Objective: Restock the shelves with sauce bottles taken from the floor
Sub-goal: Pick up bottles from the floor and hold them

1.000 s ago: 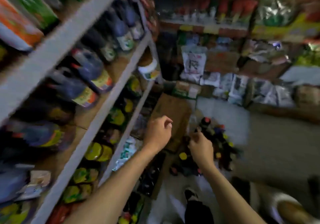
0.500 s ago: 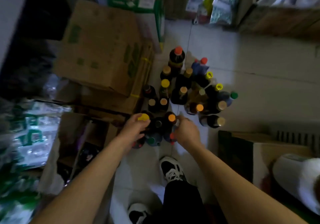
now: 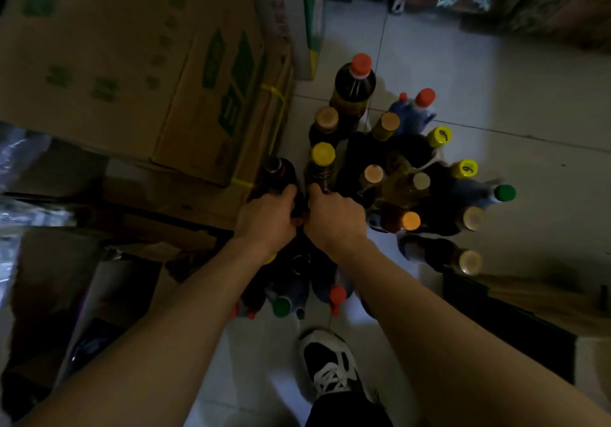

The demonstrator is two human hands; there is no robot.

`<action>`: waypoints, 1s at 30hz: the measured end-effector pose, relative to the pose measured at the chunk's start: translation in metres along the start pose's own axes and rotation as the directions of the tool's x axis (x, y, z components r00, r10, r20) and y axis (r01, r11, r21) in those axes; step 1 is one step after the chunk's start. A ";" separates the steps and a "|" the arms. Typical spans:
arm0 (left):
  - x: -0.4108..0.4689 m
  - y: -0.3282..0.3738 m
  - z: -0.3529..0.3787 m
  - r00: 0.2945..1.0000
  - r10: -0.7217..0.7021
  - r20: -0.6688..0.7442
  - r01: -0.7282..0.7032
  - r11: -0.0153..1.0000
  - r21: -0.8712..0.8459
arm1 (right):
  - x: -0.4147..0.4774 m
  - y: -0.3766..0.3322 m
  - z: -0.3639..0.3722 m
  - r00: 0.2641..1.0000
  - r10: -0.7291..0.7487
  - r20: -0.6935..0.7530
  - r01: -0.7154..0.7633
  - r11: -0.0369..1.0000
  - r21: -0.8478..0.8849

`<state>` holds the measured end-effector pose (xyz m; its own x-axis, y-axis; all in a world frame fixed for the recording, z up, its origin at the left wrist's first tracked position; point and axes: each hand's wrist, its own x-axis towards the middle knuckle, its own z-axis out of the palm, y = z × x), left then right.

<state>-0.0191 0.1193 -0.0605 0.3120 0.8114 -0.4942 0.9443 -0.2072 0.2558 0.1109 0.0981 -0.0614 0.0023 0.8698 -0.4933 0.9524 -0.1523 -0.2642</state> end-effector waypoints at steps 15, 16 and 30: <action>-0.013 -0.024 -0.032 0.961 0.183 -0.209 -0.187 0.982 0.000 | 0.007 0.006 0.020 0.999 -0.009 -0.042 0.011 0.999 0.044; -0.015 -0.024 -0.038 0.962 0.188 -0.199 -0.196 0.980 -0.020 | 0.007 0.006 0.017 0.999 -0.013 -0.042 0.015 0.999 0.038; -0.111 0.005 -0.216 0.947 0.256 -0.196 -0.281 0.952 -0.117 | -0.082 -0.032 -0.099 0.979 0.005 -0.204 0.025 0.990 0.142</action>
<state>-0.0713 0.1464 0.1754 0.5161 0.8223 -0.2398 0.7991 -0.3616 0.4803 0.1102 0.0780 0.0698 0.0690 0.9466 -0.3151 0.8994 -0.1957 -0.3909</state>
